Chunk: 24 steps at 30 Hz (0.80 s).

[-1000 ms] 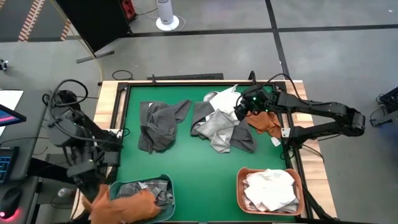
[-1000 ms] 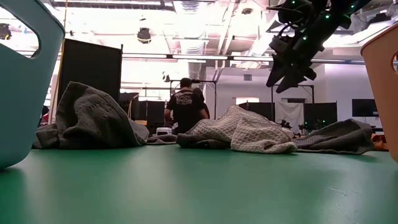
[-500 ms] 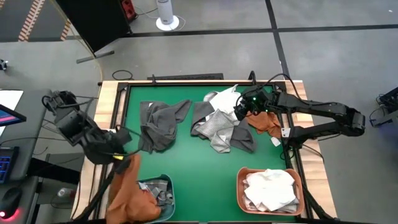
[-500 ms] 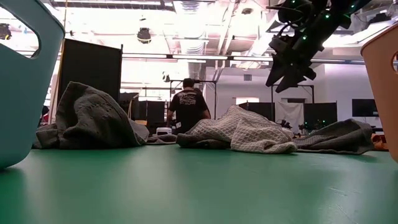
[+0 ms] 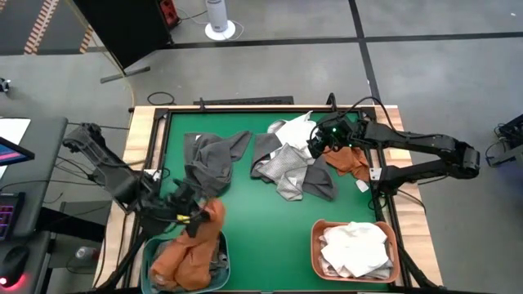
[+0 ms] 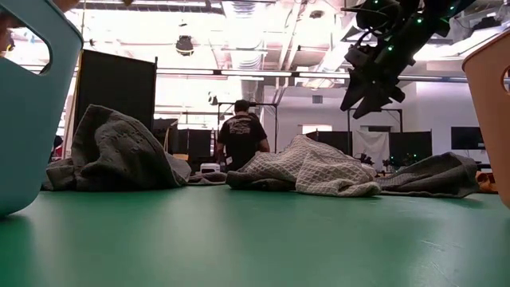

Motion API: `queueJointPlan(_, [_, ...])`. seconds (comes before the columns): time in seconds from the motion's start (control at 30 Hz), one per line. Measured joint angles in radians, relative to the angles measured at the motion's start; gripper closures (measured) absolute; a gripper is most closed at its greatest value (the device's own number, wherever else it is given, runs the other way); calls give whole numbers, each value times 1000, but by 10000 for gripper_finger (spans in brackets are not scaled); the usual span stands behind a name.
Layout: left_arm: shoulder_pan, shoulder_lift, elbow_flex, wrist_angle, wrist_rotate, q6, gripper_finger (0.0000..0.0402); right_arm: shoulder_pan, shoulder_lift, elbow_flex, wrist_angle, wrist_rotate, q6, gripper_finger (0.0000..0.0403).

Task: Sort towels by color in basket
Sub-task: Put the left orange towel into the green bin

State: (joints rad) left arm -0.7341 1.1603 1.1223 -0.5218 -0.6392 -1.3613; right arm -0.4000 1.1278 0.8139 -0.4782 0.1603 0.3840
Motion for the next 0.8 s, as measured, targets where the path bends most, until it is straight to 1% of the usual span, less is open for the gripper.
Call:
queueJointPlan(0.07, [-1,1,-69,227,16,80,401,0,0,0,0,0,0,133])
queueJointPlan(0.1, [-2,0,-101,345,41,120,401,0,0,0,0,0,0,133])
queueJointPlan(0.17, [-7,0,-153,519,114,165,401,0,0,0,0,-1,0,133])
queueJointPlan(0.2, [-11,3,-173,568,154,166,401,0,0,0,0,-1,0,133])
queueJointPlan(0.27, [-26,14,-197,596,235,126,401,0,0,0,0,-1,0,133])
queueJointPlan(0.3, [-35,19,-205,586,276,98,401,0,0,0,0,-1,0,133])
queueJointPlan(0.37, [-58,27,-222,538,397,30,401,0,0,0,0,-4,0,133])
queueJointPlan(0.43, [-73,39,-227,446,549,-52,401,0,0,0,-1,-7,0,133])
queueJointPlan(0.57, [-85,53,-230,233,884,-178,401,0,0,0,-1,-7,0,133])
queueJointPlan(0.63, [-83,50,-229,150,1024,-228,401,0,0,0,-1,-7,0,133])
queueJointPlan(0.7, [-81,43,-229,62,1116,-273,401,0,0,0,-1,-7,0,133])
queueJointPlan(0.73, [-80,36,-229,17,1141,-298,401,0,0,0,-1,-7,0,133])
queueJointPlan(0.8, [-79,15,-229,-61,1149,-346,401,0,0,0,-1,-7,0,133])
